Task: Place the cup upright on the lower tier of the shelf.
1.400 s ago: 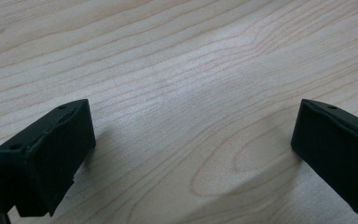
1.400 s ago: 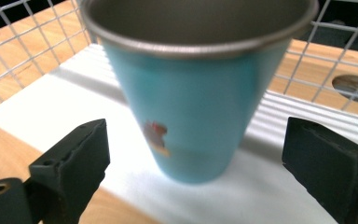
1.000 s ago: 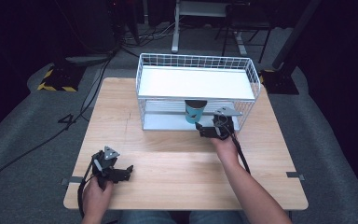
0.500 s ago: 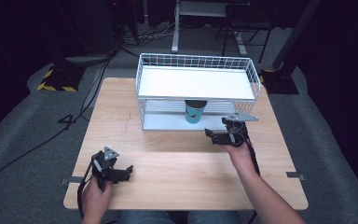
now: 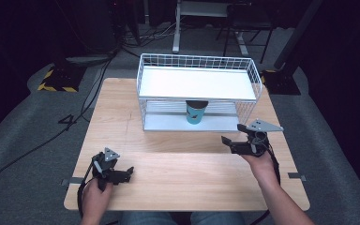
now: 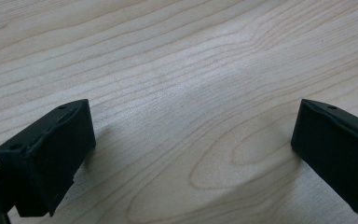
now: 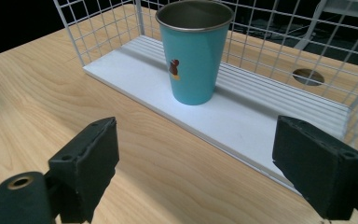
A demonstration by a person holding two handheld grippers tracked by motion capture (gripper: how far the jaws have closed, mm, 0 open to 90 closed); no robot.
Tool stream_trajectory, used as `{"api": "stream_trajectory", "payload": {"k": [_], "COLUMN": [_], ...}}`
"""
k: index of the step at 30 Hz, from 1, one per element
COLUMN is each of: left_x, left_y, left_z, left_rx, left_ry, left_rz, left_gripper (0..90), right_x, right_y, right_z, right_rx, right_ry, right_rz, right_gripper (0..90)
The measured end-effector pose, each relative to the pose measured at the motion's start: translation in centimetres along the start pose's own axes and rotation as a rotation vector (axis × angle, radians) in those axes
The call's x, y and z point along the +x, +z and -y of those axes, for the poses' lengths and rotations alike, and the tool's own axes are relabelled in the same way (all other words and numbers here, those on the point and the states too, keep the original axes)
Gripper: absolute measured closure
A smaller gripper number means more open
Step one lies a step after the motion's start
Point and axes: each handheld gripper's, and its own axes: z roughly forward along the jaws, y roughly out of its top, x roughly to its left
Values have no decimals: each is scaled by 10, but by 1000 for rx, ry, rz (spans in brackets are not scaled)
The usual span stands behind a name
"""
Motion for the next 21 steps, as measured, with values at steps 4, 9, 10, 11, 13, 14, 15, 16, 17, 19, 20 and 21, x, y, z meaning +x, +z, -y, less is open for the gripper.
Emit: {"api": "stream_trajectory", "payload": {"k": [4, 9, 10, 11, 13, 14, 15, 16, 17, 19, 20, 21], "left_x": [0, 0, 0, 0, 0, 0, 0, 0, -1, -1, -1, -1], "left_y": [0, 1, 1, 1, 1, 1, 1, 1, 1, 1, 1, 2], "left_z": [0, -1, -1, -1, -1, -1, -1, -1, -1, -1, -1, -1], "left_rx": [0, 1, 1, 1, 0, 0, -1, -1, -1, -1, -1, -2], "left_ry": [0, 0, 0, 1, 1, 1, -1, -1, -6, -6, -5, -6], "left_rz": [0, -2, -2, -2, -2, -3, -4, -4, -4, -4, -4, -4], "left_gripper": [1, 1, 1, 1, 1, 1, 1, 1, 1, 1, 1, 1], "right_x": [-8, -12, -13, -14, -15, -15, -15, -16, -16, -15, -15, -15], "right_y": [-18, -32, -34, -37, -41, -43, -45, -47, -48, -52, -54, -56], "right_z": [10, 21, 22, 24, 28, 30, 32, 35, 38, 45, 49, 53], "right_rx": [24, 58, 61, 67, 78, 85, 89, 87, 87, 84, 80, 78], "right_ry": [-11, -19, -16, -15, -16, -21, -24, -24, -26, -15, -11, -5], "right_rz": [-16, -26, -30, -35, -42, -38, -31, -34, -36, -37, -39, -43], "right_gripper": [153, 155, 155, 155, 156, 156, 156, 156, 156, 156, 156, 156]}}
